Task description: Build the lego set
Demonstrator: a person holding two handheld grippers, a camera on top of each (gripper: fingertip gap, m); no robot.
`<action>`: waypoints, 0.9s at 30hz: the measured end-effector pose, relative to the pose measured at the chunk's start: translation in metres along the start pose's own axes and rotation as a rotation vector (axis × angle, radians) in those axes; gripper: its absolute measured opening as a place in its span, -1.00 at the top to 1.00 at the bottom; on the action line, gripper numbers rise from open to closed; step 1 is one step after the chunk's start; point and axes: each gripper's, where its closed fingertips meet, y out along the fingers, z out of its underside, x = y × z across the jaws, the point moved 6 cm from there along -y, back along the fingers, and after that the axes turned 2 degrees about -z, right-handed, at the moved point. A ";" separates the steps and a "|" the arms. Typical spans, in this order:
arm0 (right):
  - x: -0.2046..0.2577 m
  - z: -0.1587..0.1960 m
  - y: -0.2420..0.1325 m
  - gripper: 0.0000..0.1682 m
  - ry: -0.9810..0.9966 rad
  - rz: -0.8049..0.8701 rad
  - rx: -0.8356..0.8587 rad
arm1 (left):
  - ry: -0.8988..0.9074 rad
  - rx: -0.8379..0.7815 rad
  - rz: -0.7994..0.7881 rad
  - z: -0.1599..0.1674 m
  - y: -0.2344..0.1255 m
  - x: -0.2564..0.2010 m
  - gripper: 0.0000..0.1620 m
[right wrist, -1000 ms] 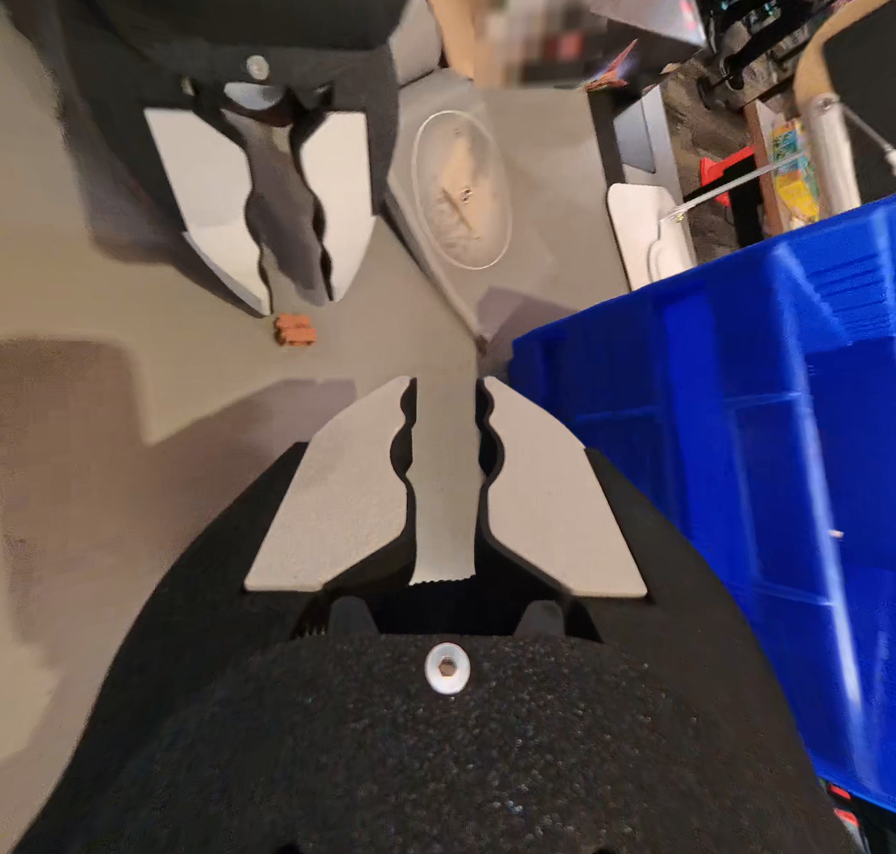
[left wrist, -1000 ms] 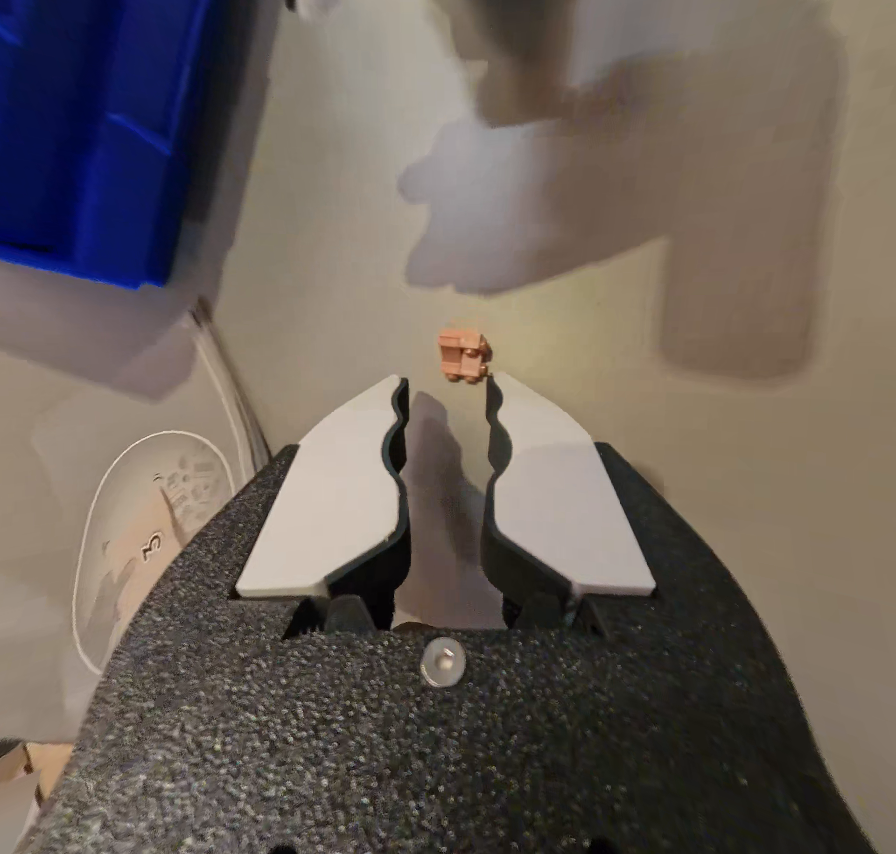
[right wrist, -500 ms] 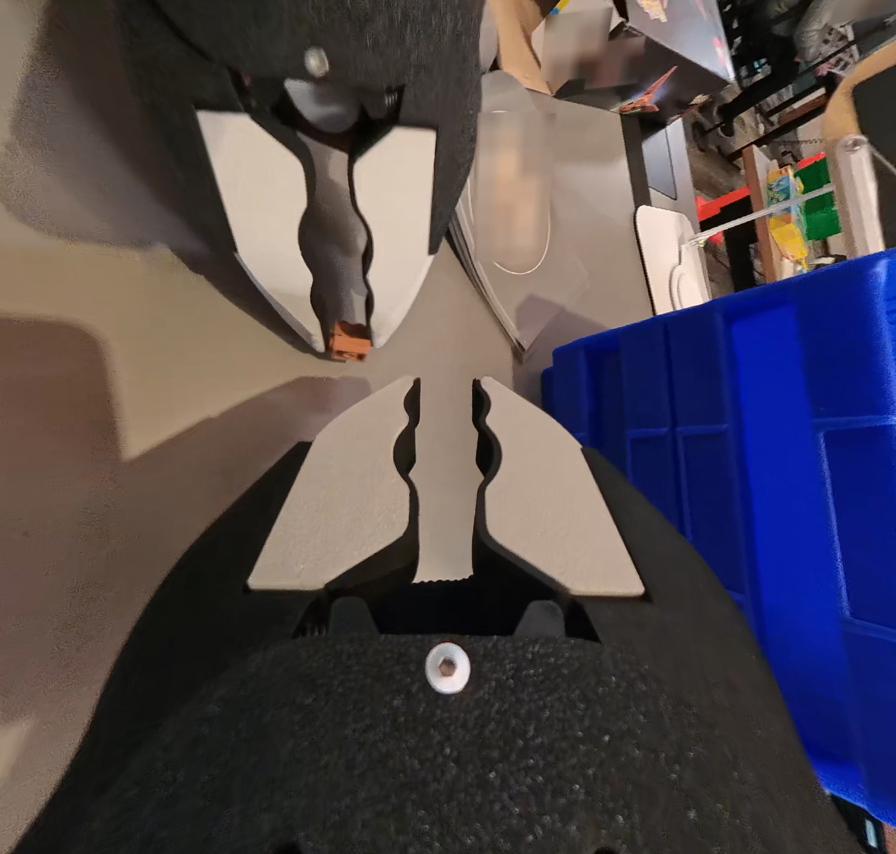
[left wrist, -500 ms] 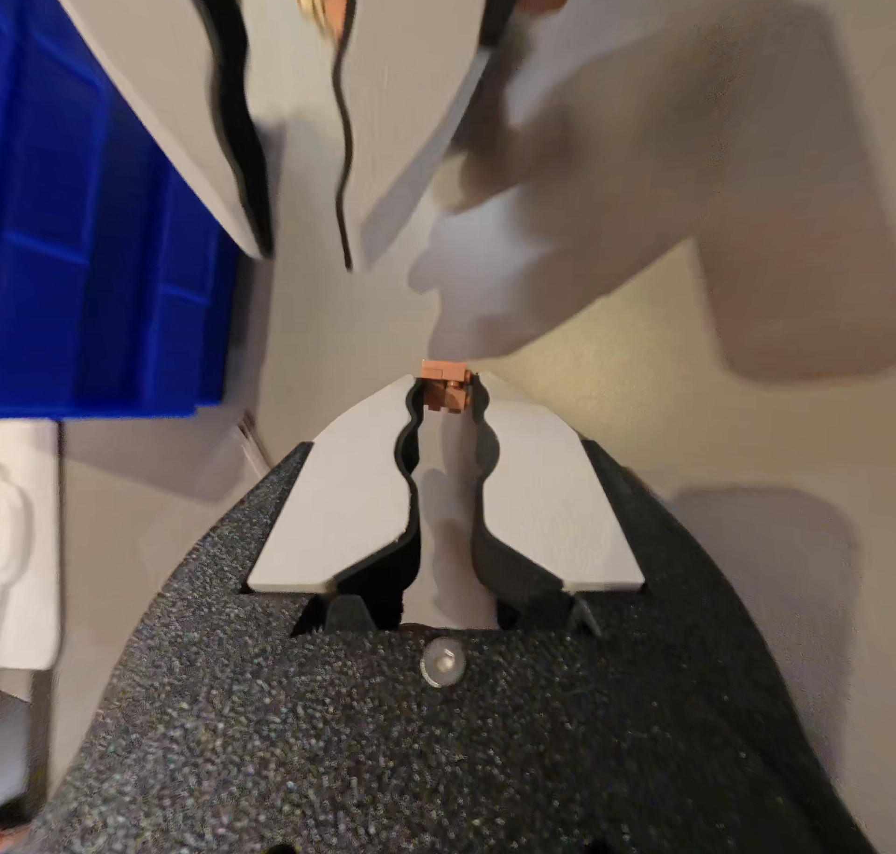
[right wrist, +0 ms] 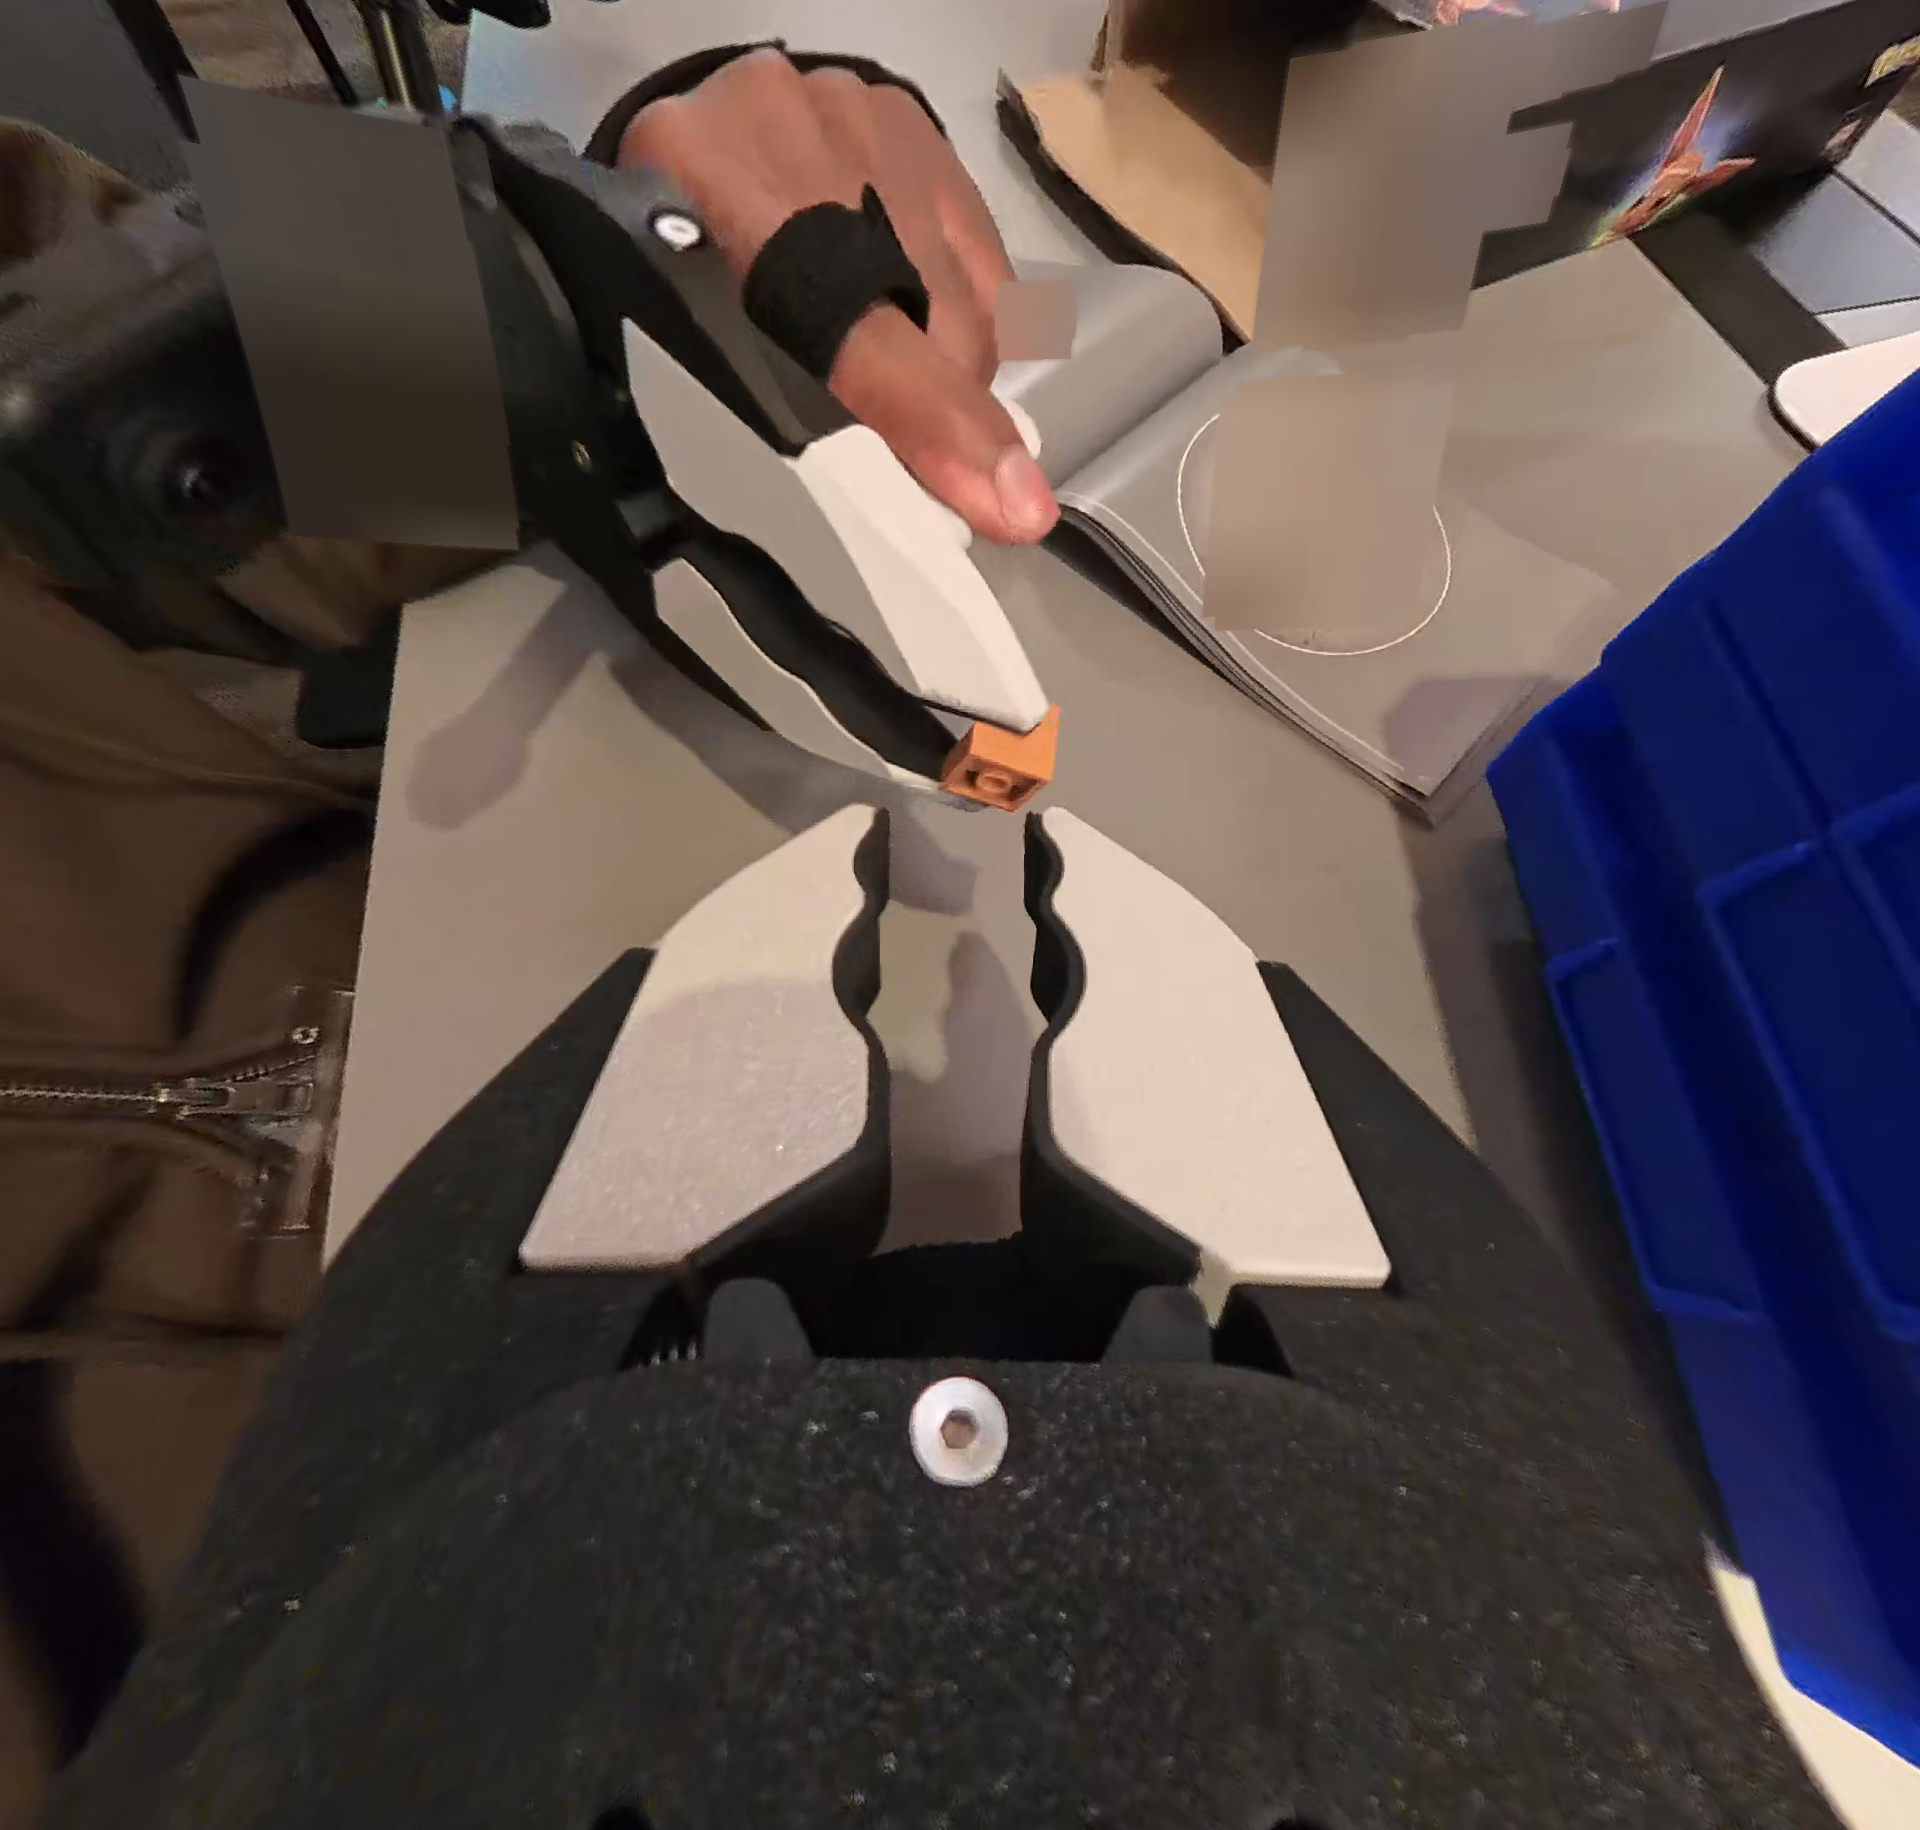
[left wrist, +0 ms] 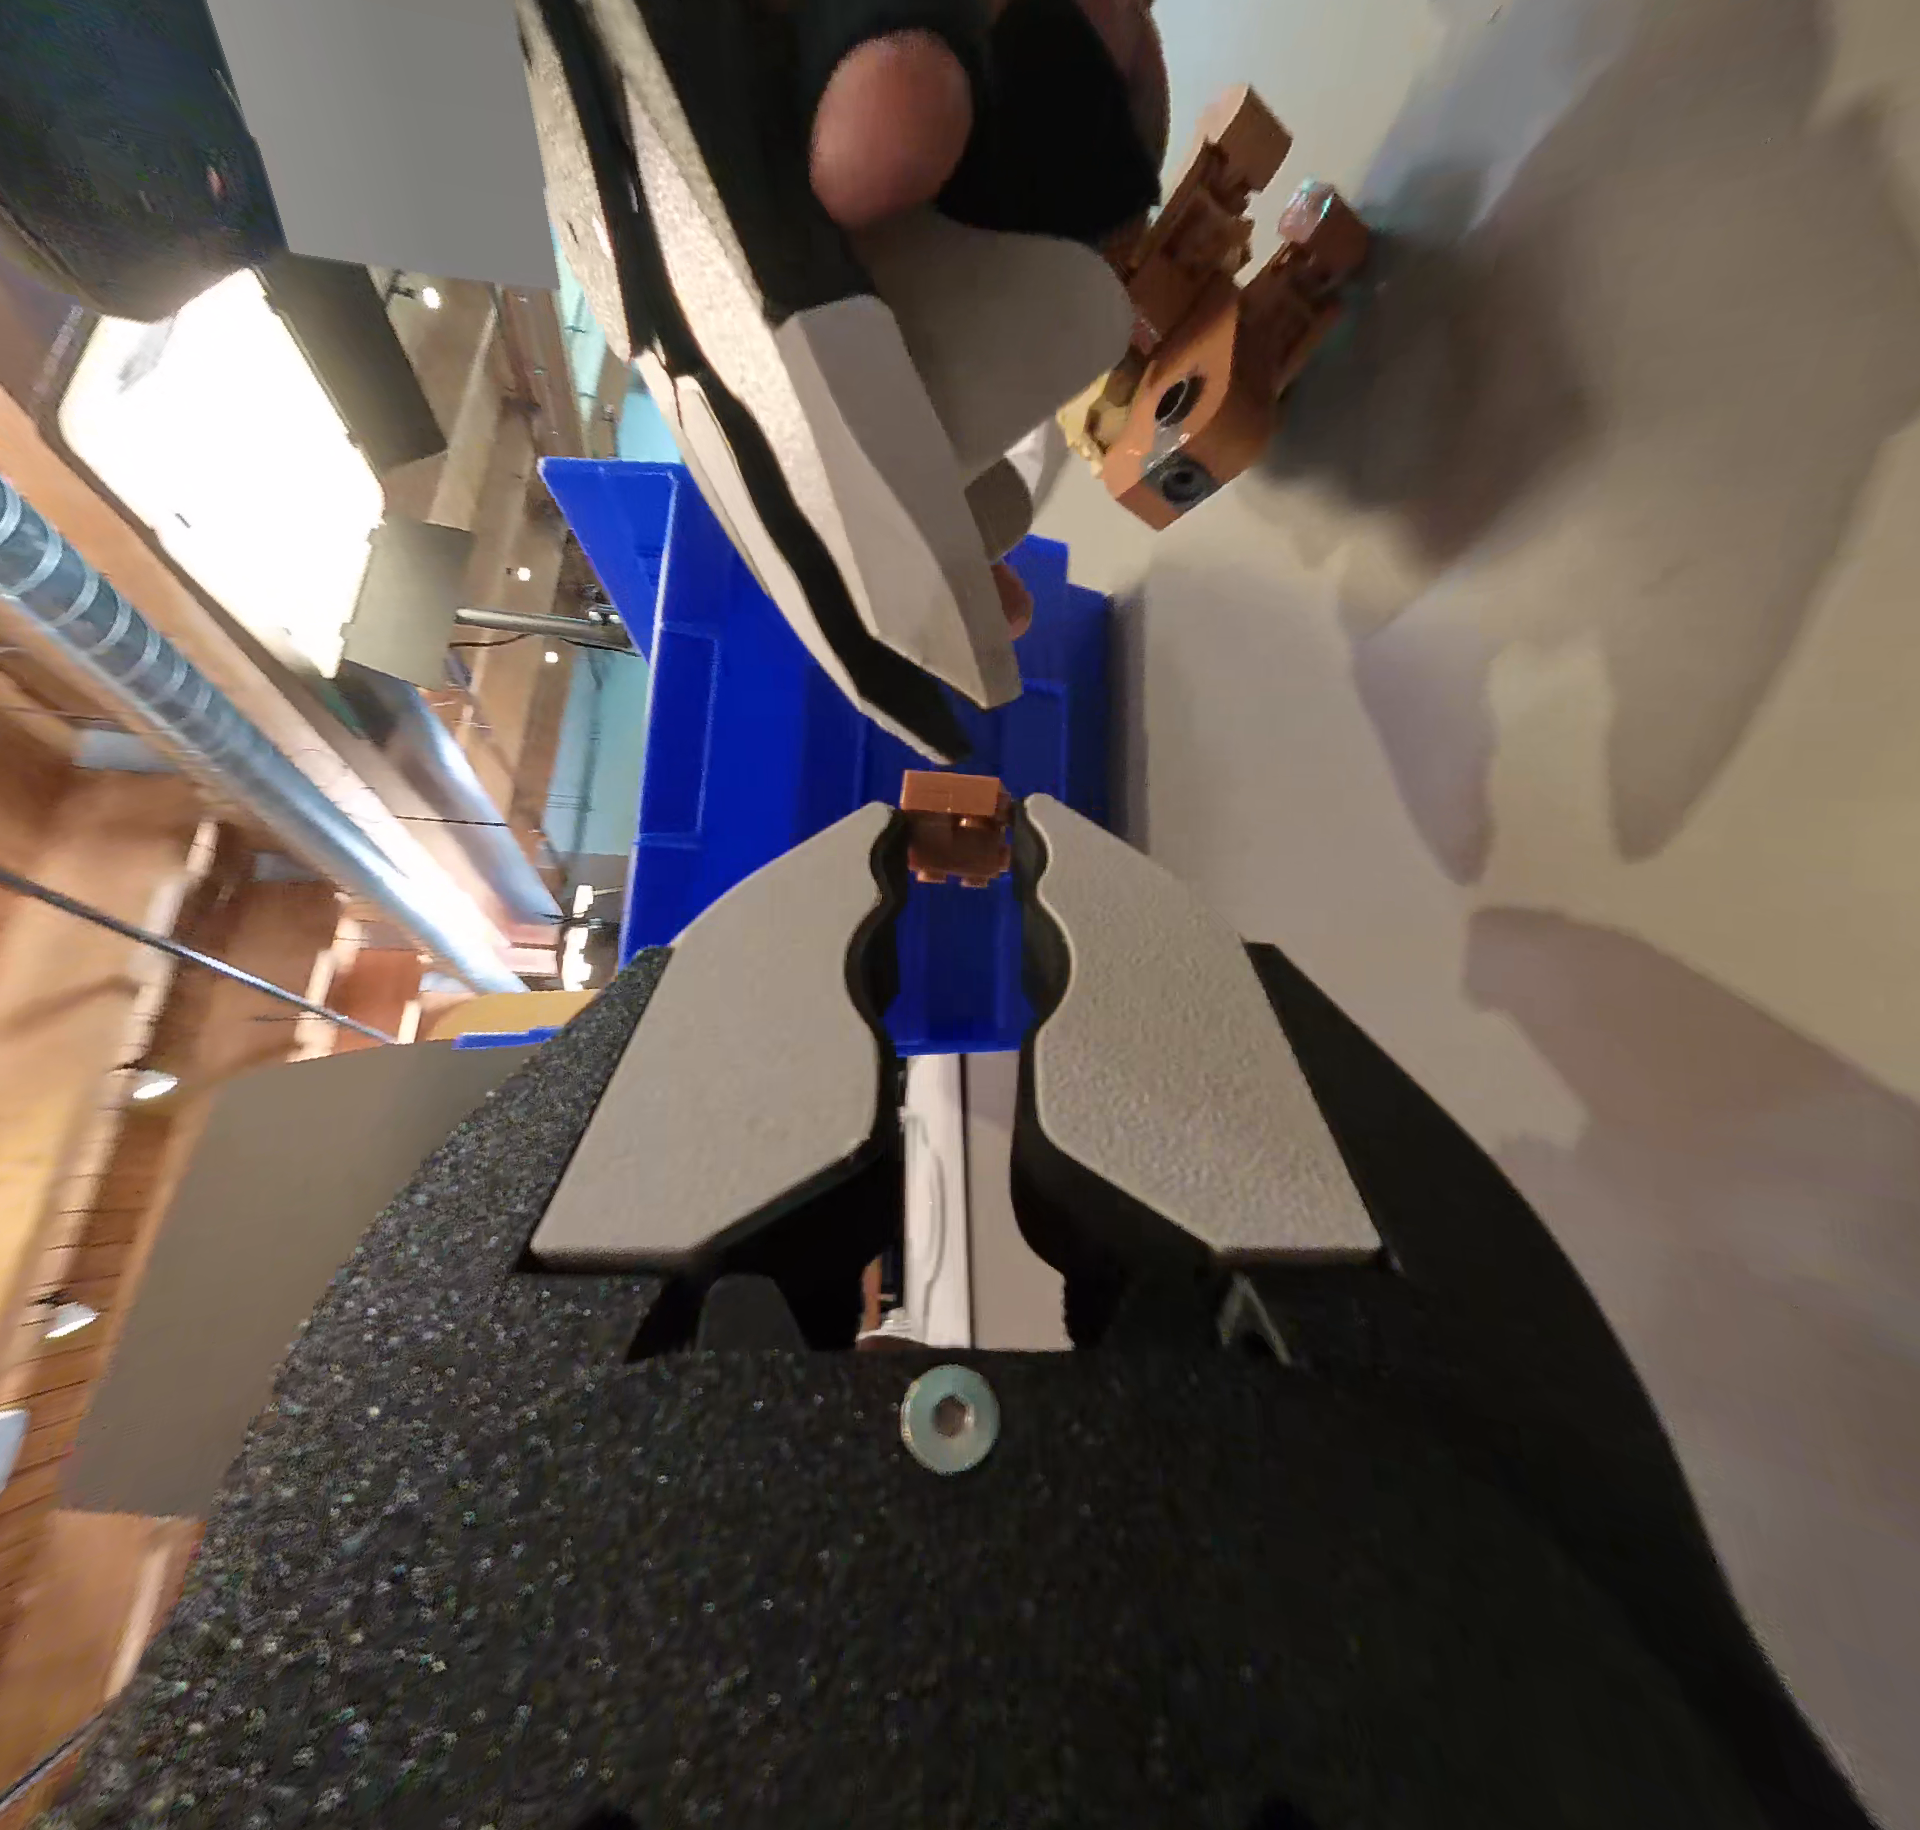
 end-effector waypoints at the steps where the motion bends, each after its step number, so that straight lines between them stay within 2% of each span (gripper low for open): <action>1: 0.000 -0.001 0.001 0.71 0.006 0.004 -0.004 | 0.021 0.004 -0.012 0.000 0.000 0.000 0.78; 10: -0.003 -0.004 0.003 0.67 0.023 0.027 -0.034 | 0.120 -0.013 -0.081 -0.008 -0.002 0.001 0.77; 14: 0.000 -0.005 0.004 0.78 0.003 0.017 -0.041 | 0.157 -0.005 -0.099 -0.009 -0.001 0.000 0.77; 17: -0.001 -0.007 0.003 0.79 -0.033 0.040 -0.053 | 0.146 -0.005 -0.116 -0.008 -0.001 0.001 0.78; 24: -0.005 -0.019 -0.013 0.80 -0.101 0.082 -0.195 | -0.154 -0.065 -0.203 -0.004 -0.007 0.026 0.71; 27: -0.002 -0.025 -0.018 0.80 -0.137 0.050 -0.285 | -0.384 -0.132 -0.168 -0.001 -0.010 0.035 0.68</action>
